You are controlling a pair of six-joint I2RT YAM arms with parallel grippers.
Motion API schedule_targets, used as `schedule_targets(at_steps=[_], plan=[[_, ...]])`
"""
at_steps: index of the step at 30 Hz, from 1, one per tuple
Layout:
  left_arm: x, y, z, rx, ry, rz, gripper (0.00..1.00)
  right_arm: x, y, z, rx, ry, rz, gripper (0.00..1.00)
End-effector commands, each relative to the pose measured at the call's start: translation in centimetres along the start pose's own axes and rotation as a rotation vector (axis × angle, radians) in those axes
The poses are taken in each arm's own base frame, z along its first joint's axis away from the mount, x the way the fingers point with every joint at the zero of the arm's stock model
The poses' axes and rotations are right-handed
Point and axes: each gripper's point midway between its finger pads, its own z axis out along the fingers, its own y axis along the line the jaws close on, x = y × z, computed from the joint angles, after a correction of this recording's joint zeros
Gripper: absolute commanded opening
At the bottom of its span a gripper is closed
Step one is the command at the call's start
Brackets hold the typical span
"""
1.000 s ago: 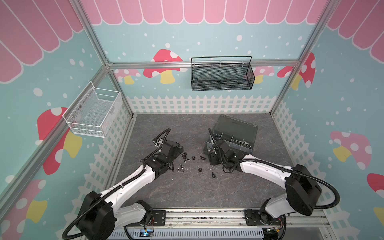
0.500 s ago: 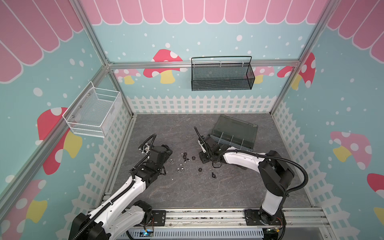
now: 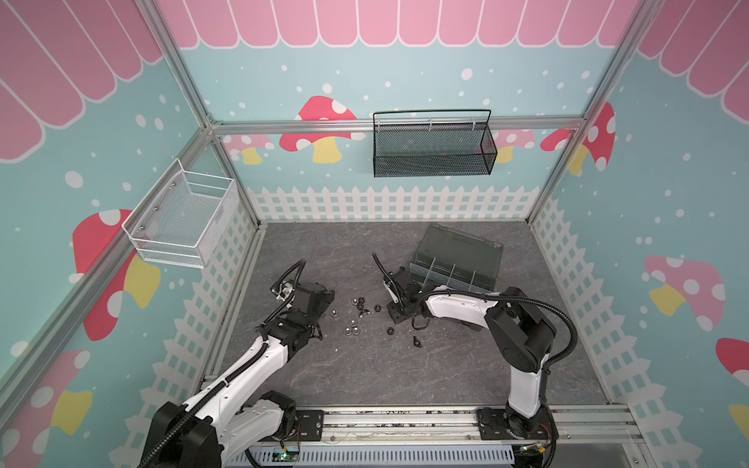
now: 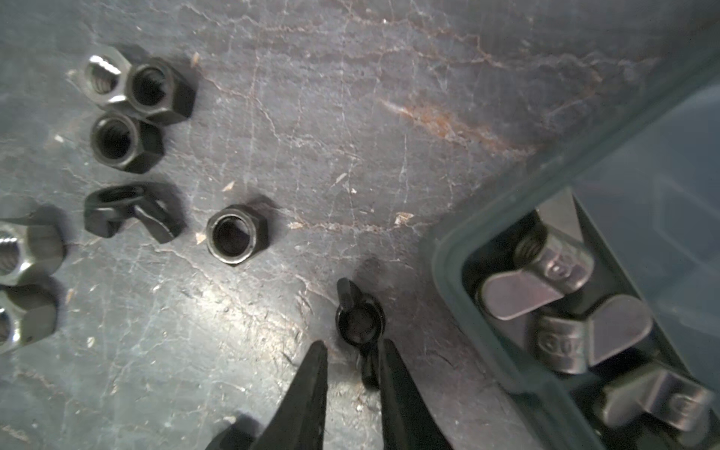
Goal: Sort the screws and nuts into containers
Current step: Pick up the nut from the center of the table.
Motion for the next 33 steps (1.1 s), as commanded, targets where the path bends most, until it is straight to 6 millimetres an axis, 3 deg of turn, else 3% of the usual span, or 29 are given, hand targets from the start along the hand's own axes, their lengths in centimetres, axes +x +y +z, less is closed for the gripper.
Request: schedule_targets(at_steps=[1,13,17,22,27,33], plan=[[-0.7,-0.6,-0.2,0.008,-0.011,-0.022,1.00,0.3,0.3,0.6,-0.004,0.024,-0.024,0.23],[-0.5,0.2,0.0,-0.004,-0.002,-0.031,1.00,0.5,0.2,1.2,0.002,0.036,-0.025,0.01],[-0.7,0.2,-0.1,-0.002,-0.003,-0.035,1.00,0.3,0.3,0.8,-0.004,0.029,-0.022,0.00],[-0.8,0.3,-0.1,-0.001,-0.005,-0.039,1.00,-0.8,0.6,-1.0,-0.027,-0.012,-0.017,0.00],[-1.0,0.0,-0.2,0.003,-0.008,-0.041,1.00,-3.2,0.9,-4.6,-0.048,-0.091,-0.010,0.00],[-1.2,-0.2,-0.1,0.002,-0.007,-0.033,1.00,-5.1,-0.6,-6.9,-0.032,-0.133,0.023,0.00]])
